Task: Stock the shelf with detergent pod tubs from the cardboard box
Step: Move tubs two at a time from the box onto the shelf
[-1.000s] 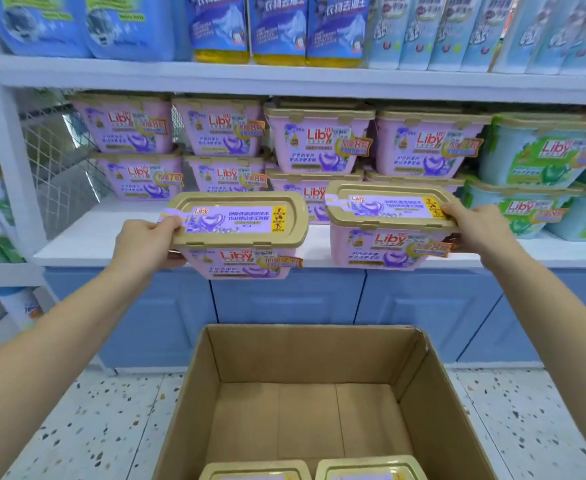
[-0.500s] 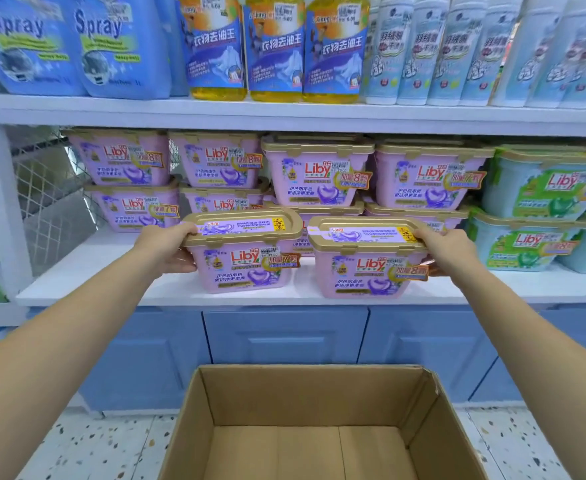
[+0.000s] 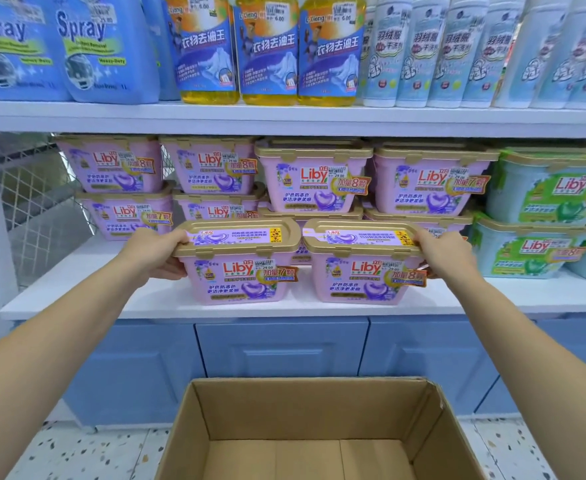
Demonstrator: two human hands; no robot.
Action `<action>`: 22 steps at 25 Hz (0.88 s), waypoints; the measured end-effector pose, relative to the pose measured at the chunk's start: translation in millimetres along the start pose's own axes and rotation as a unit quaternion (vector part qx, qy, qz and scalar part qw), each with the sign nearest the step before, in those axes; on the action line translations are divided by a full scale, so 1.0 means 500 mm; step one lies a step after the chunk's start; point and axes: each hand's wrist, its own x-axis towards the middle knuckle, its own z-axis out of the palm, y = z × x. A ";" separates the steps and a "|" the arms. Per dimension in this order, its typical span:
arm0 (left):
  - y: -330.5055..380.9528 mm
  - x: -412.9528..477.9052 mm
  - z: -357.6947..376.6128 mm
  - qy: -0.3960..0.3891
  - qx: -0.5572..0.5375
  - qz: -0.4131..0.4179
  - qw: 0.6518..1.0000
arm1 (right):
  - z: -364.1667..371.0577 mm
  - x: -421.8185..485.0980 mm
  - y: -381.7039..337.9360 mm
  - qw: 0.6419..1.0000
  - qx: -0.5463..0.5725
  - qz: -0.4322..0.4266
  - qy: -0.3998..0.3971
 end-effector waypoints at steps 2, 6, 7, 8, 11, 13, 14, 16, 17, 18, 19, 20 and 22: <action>0.001 0.006 0.004 0.001 -0.004 0.001 1.000 | 0.002 0.001 -0.001 1.000 0.004 -0.009 -0.009; -0.005 0.012 0.010 0.010 -0.011 0.007 1.000 | -0.002 0.005 0.001 0.999 0.023 -0.010 -0.026; -0.008 0.012 0.011 0.014 -0.014 0.012 1.000 | -0.003 -0.001 0.000 0.999 0.030 -0.002 -0.027; -0.011 0.010 0.013 0.018 -0.022 0.018 0.999 | -0.002 -0.003 0.003 0.999 0.045 -0.002 -0.024; -0.028 -0.007 0.020 0.021 -0.072 0.032 0.997 | -0.006 -0.032 0.016 0.992 0.118 0.008 -0.036; -0.053 -0.030 0.024 0.046 -0.087 0.059 0.993 | -0.010 -0.056 0.042 0.991 0.126 0.004 -0.033; -0.072 -0.045 0.028 0.070 -0.070 0.082 0.992 | -0.012 -0.075 0.060 0.992 0.126 -0.011 -0.026; -0.133 -0.084 0.038 0.114 0.004 0.136 0.984 | -0.016 -0.132 0.103 0.992 0.118 -0.054 -0.009; -0.166 -0.113 0.043 0.126 0.039 0.163 0.978 | -0.014 -0.159 0.134 0.992 0.106 -0.071 -0.003; -0.202 -0.145 0.047 0.129 0.067 0.185 0.972 | -0.012 -0.189 0.169 0.992 0.094 -0.086 -0.005; -0.241 -0.175 0.051 0.125 0.089 0.204 0.967 | -0.009 -0.221 0.205 0.993 0.076 -0.087 -0.016; -0.286 -0.207 0.057 0.109 0.111 0.216 0.964 | -0.003 -0.257 0.244 0.994 0.063 -0.083 -0.035; -0.374 -0.271 0.073 0.053 0.167 0.212 0.961 | 0.016 -0.325 0.325 0.995 0.010 -0.059 -0.079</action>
